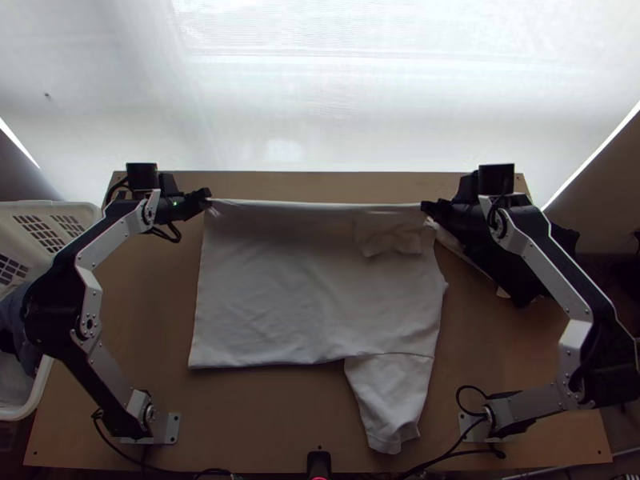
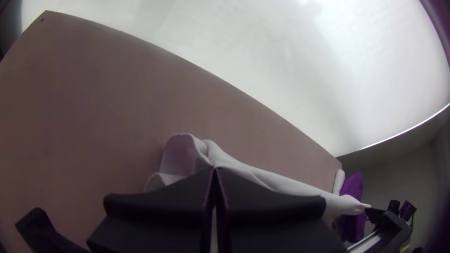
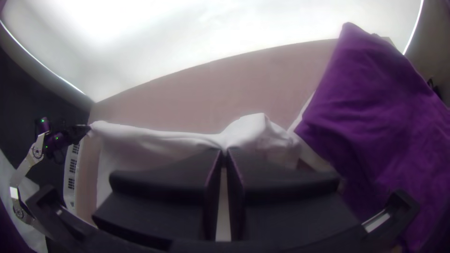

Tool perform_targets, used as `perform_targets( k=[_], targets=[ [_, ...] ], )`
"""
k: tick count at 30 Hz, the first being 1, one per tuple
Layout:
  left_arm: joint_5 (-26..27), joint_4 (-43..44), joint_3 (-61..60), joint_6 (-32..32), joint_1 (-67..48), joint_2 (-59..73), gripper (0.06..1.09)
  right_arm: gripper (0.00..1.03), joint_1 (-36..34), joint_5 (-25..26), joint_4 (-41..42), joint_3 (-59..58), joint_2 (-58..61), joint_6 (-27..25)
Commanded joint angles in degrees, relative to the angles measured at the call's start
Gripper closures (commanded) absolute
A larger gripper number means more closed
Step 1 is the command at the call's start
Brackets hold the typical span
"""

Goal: Fold the t-shirt

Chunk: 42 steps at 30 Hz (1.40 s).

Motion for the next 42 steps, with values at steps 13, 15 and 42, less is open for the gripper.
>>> perform_targets(
  k=[13,15,42],
  targets=[
    [0.6,-9.93,-11.21,9.22,-0.89,-5.61,1.05,1.0,3.65,-0.49,-8.99,-8.61,-2.38,-0.9],
    [0.6,-10.9,-11.39,9.83,-0.89,-5.61,1.05,1.0,3.56,0.13,-8.99,-9.57,-0.54,-0.9],
    [9.57,-18.81,-11.48,16.43,4.2,-14.66,0.12,0.14,9.36,13.05,-24.28,-12.12,-8.53,-4.77]
  ],
)
